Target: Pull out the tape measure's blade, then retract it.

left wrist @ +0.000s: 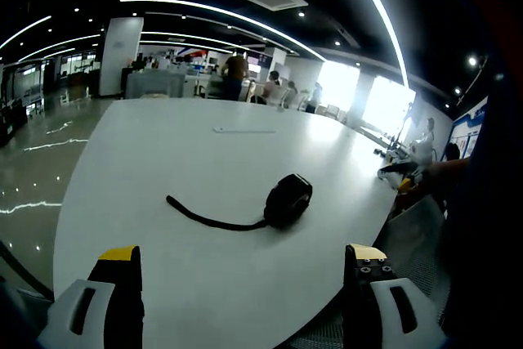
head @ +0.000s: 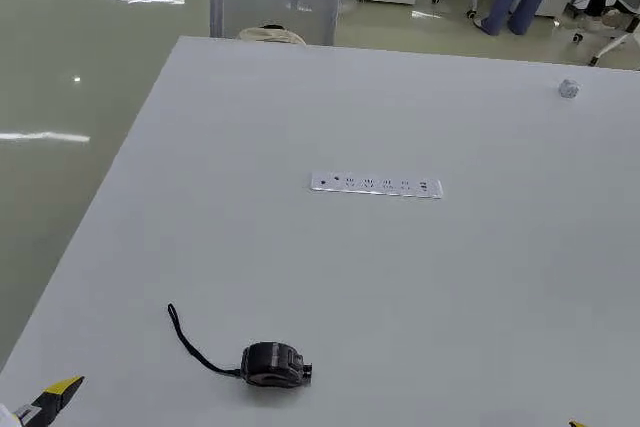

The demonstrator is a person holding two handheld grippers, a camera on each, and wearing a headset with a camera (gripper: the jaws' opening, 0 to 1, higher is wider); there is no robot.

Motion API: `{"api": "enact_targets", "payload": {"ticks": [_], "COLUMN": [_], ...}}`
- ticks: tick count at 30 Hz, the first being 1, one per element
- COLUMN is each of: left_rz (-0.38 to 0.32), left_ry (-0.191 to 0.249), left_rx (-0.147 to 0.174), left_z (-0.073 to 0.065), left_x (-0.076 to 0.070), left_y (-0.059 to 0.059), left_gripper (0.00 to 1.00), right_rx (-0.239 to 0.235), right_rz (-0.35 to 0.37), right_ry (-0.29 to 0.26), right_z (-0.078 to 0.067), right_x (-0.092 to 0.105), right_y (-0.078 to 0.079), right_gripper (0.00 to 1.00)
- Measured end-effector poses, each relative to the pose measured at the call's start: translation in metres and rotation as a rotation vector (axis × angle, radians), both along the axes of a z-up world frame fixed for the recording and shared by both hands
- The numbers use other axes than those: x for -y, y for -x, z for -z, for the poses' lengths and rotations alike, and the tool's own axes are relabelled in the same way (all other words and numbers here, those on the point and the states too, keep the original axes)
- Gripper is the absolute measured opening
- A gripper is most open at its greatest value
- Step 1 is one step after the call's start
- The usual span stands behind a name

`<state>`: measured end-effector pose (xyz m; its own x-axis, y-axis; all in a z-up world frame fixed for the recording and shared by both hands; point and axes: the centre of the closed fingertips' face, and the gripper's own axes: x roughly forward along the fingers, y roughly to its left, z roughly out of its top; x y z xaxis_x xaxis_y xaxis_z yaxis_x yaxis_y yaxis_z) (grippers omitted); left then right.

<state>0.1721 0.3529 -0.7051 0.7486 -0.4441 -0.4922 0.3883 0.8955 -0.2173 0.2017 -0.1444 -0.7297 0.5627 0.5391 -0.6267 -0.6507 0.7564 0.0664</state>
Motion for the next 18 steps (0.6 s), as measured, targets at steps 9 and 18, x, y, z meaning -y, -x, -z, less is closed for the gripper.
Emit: {"api": "enact_targets", "payload": {"ticks": [9, 18], "left_rz": [0.007, 0.007], "left_ry": [-0.001, 0.000], "left_rx": [-0.008, -0.002], "left_z": [-0.0013, -0.0044], "left_x": [0.0063, 0.0033], "left_y": [0.0028, 0.0005], "left_gripper": [1.00, 1.00], "right_rx": [-0.003, -0.007], "right_rz": [0.008, -0.001], "right_ry": [0.008, 0.030], "right_z": [0.0034, 0.0057], "right_x": [0.0049, 0.0043], "right_y": [-0.0008, 0.0003], "right_gripper": [1.00, 1.00]}}
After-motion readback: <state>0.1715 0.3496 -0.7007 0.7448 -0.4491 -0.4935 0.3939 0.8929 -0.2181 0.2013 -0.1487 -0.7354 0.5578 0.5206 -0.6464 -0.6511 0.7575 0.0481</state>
